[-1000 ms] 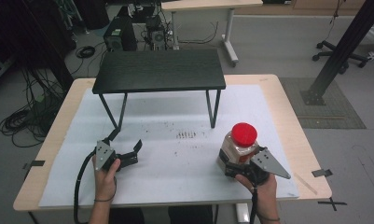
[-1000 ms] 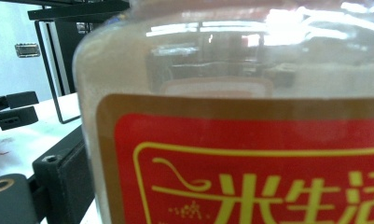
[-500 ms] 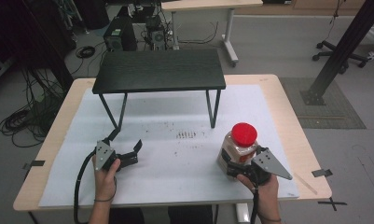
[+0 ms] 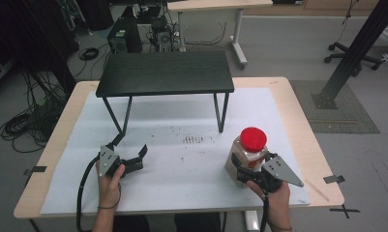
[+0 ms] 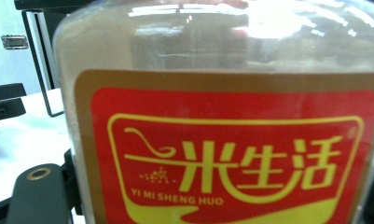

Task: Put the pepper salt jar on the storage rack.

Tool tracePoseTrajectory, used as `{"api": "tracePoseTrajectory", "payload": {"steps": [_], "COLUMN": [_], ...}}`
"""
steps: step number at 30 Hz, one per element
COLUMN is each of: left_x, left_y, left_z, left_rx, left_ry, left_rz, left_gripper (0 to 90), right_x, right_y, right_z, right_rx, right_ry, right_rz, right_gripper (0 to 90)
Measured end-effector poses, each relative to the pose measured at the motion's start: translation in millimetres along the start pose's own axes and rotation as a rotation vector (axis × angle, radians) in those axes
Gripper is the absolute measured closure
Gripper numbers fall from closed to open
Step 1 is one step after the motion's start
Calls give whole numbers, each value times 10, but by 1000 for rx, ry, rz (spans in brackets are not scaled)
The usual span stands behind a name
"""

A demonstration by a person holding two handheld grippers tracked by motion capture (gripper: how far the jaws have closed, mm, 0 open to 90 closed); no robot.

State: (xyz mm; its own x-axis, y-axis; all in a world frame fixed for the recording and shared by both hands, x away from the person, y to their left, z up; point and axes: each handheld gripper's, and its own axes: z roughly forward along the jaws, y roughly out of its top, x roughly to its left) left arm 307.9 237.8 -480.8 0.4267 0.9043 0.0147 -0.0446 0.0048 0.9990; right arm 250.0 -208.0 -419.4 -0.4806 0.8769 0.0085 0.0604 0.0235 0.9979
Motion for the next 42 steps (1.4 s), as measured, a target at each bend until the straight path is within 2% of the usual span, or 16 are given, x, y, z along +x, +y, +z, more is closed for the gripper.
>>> {"api": "tracePoseTrajectory", "payload": {"steps": [12,31,42], "left_x": [-1,2,0], "left_y": [0,1,1], "left_z": [0,2,2], "left_rx": [0,1,1], "left_ry": [1,0,1], "left_rz": [1,-2,1], "left_gripper": [2,2,2], "right_x": [-4,-1,-15], "right_y": [6,21,119], "right_z": [-11,-14,-15], "right_rx": [5,13,14], "right_ry": [6,7,27], "right_rz": [1,5,14], "right_gripper": [240,248,246]}}
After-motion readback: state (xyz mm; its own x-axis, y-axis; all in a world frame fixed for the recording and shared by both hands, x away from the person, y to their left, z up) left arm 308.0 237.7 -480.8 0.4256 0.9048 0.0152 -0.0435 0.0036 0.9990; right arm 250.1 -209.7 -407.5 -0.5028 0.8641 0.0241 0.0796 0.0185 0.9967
